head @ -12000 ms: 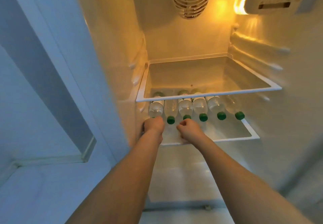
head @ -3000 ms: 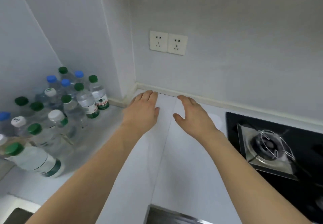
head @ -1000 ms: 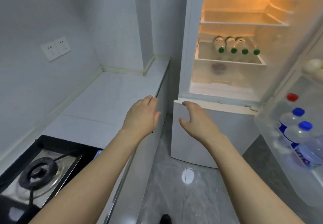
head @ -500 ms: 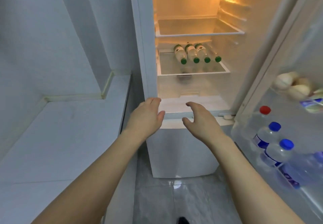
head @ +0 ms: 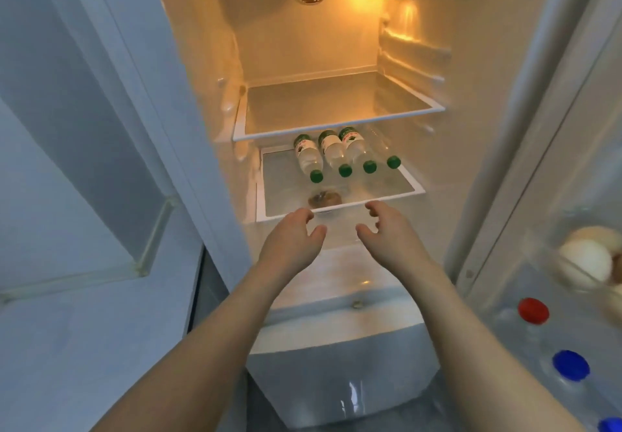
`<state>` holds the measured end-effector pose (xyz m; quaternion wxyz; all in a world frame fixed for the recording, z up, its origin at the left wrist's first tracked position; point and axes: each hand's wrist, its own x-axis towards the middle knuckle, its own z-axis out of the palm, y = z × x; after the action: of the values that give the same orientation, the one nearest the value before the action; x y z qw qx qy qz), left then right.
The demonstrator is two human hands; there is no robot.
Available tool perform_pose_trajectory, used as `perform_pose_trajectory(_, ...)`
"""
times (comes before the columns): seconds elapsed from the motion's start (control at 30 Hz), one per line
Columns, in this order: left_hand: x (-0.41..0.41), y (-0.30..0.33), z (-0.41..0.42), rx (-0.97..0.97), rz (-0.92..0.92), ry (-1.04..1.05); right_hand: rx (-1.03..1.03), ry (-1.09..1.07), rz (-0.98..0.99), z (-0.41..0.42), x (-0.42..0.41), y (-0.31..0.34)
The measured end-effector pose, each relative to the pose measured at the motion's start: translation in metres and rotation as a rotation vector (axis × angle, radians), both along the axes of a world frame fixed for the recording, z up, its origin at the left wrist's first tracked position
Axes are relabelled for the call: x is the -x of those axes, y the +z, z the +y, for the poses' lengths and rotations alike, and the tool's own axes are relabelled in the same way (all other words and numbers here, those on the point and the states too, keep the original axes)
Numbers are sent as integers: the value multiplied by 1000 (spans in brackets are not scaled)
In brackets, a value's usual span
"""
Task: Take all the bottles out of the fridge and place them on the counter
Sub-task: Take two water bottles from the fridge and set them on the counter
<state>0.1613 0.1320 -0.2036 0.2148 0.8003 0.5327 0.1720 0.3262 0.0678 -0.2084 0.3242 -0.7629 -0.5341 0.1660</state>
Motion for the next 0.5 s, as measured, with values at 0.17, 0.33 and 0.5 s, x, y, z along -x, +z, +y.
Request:
perform_pose_trajectory(0.17,-31,-2,71,178,-135,104,7,-73,150,68,-20,0)
perform_pose_trajectory(0.33,-58,-20,139,267,-238,205,11,-91,209,133,-33,-8)
perform_pose_trajectory(0.5,-72,-42,183,223,-143,251,31,-140,183,192,-46,-24)
